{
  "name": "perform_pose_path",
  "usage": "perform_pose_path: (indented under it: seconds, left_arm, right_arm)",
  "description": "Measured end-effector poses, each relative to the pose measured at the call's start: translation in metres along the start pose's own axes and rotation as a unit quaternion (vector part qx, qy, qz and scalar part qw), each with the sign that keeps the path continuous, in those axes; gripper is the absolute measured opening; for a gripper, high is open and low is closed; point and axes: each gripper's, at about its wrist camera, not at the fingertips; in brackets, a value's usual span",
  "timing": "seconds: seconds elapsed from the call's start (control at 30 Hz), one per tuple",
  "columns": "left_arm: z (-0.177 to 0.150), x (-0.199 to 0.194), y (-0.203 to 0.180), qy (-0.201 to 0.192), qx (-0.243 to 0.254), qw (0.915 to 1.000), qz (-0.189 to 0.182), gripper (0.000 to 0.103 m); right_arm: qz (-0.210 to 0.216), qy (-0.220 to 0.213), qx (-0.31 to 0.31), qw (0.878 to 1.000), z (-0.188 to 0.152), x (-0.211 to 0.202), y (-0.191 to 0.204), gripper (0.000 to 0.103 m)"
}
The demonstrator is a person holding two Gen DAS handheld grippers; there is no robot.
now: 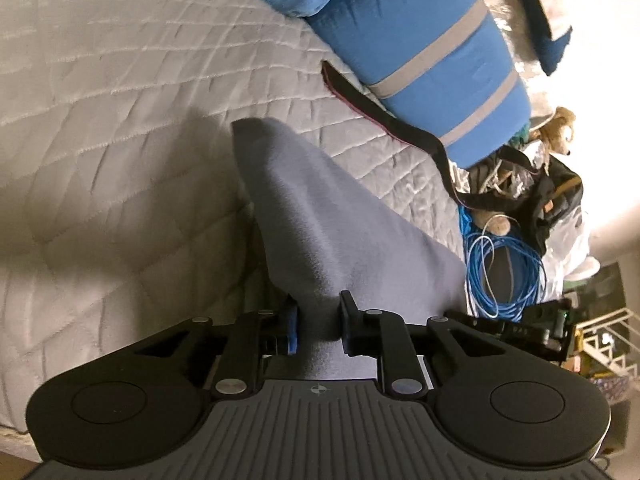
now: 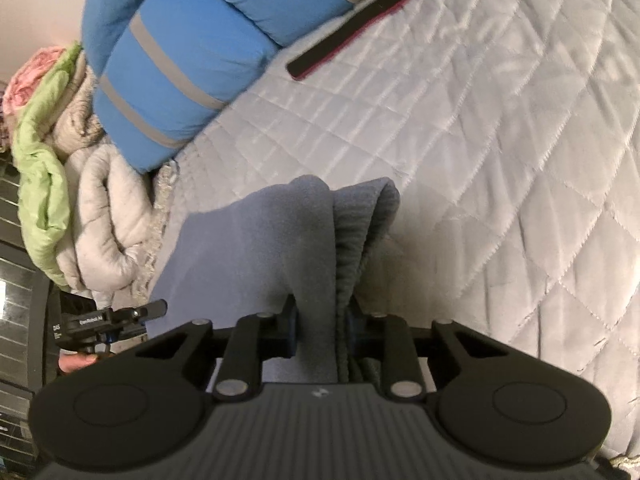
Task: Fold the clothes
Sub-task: 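Close both grippers on the end of the folded grey sweatpants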
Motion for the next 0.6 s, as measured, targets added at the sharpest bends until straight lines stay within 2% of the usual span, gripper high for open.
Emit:
perform_pose_path:
  seconds: [0.33, 0.6]
  left_arm:
    - [0.005, -0.017, -0.004, -0.019, 0.009, 0.9998, -0.002, 0.018]
    - [0.041, -0.013, -0.005, -0.035, 0.024, 0.9991, -0.002, 0.018]
  right_arm:
    - [0.008, -0.009, -0.02, 1.0, 0.004, -0.002, 0.021, 0.024]
    - [0.016, -0.017, -0.025, 0.999, 0.037, 0.004, 0.031, 0.024]
Point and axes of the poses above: each gripper's, at about its wrist camera, not at the fingertips, and x roughly the way its jaws point, y to its left, z to its top
